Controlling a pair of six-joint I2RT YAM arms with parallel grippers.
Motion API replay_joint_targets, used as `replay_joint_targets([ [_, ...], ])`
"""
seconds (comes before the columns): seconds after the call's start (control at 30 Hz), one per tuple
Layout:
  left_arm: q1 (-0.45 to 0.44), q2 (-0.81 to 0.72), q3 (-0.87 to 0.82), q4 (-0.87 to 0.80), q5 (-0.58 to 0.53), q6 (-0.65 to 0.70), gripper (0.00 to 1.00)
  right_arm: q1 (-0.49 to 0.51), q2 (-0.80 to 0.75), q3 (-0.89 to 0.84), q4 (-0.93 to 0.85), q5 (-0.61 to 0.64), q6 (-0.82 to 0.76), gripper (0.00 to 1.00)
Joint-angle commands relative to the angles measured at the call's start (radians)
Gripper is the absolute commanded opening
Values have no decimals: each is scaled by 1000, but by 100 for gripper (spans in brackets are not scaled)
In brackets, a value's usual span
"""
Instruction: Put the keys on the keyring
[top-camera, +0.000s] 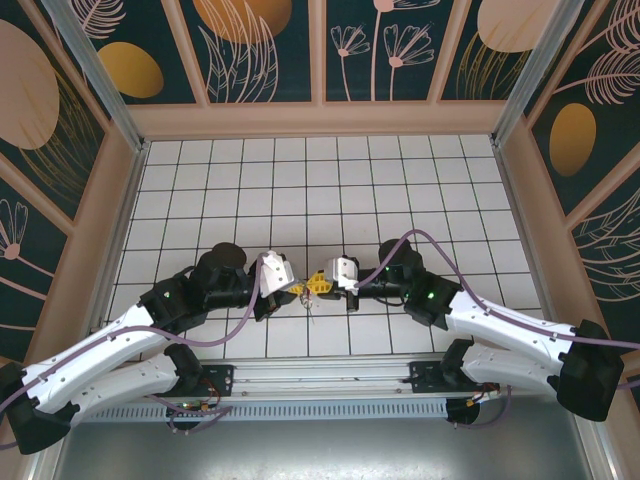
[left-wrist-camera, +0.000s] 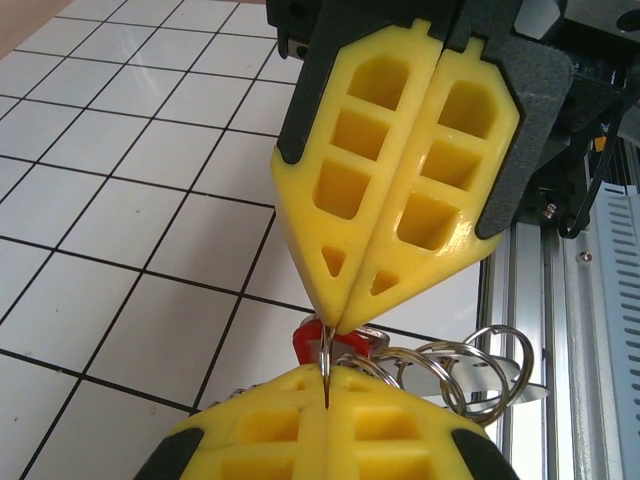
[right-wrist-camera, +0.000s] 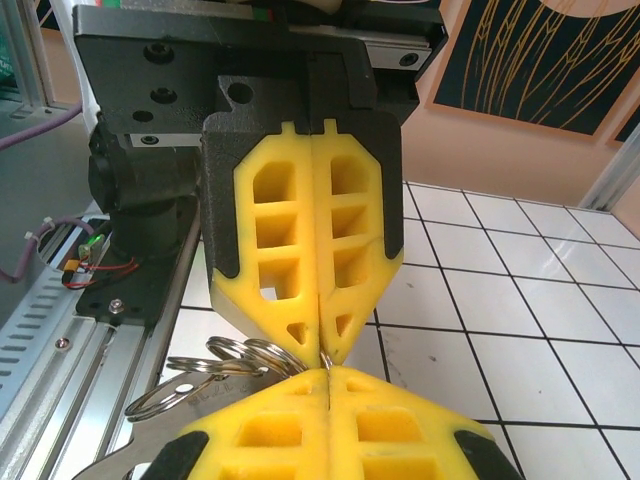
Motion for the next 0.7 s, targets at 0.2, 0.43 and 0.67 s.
replay_joint_targets([
  [0.2,-2,-22,46,85,41,-9,0,-2,-31,-31,8,39,6,0],
  [0.43,-4,-21,44,88,41,-7,0,-15,-28,-21,-9,42,51,0],
  [0.67,-3,-22,42,85,43,-9,0,-14,-23,-14,9,34,68,0],
])
